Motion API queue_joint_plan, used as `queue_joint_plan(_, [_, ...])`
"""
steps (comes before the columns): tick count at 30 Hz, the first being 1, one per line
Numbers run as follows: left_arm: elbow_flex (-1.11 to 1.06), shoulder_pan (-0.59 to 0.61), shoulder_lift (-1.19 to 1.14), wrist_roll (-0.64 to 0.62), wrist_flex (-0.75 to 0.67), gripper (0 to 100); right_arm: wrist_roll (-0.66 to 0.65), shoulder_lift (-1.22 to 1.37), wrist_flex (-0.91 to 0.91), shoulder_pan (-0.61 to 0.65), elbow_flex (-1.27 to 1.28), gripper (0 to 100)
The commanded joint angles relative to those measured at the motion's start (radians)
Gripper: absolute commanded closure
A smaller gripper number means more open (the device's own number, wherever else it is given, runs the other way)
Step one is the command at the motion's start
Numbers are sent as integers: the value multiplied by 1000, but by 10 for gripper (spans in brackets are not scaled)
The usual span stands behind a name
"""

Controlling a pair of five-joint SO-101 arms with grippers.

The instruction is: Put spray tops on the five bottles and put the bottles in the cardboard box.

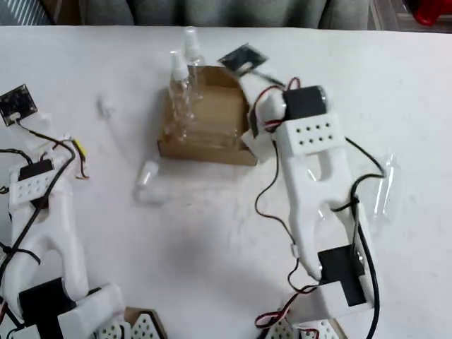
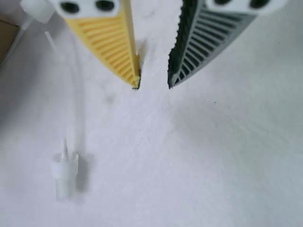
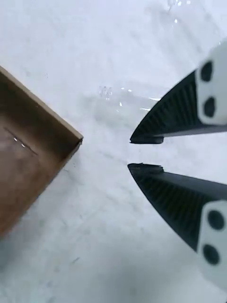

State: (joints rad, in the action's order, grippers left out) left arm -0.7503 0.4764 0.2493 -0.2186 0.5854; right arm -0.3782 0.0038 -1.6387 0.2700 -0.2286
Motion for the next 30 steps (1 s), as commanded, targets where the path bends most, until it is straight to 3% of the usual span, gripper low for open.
queue_joint_plan(1, [9, -10, 1, 11, -28, 894, 46, 45, 64, -12, -6, 931])
queue_joint_plan(6, [9, -10, 1, 11, -28, 894, 49, 180, 170, 4, -12, 844])
queue_joint_plan(15, [9, -12, -1, 61, -28, 894, 169, 305, 354, -13, -12, 840])
queue_joint_plan(30, [9, -13, -1, 64, -28, 894, 169, 449, 493, -16, -14, 843])
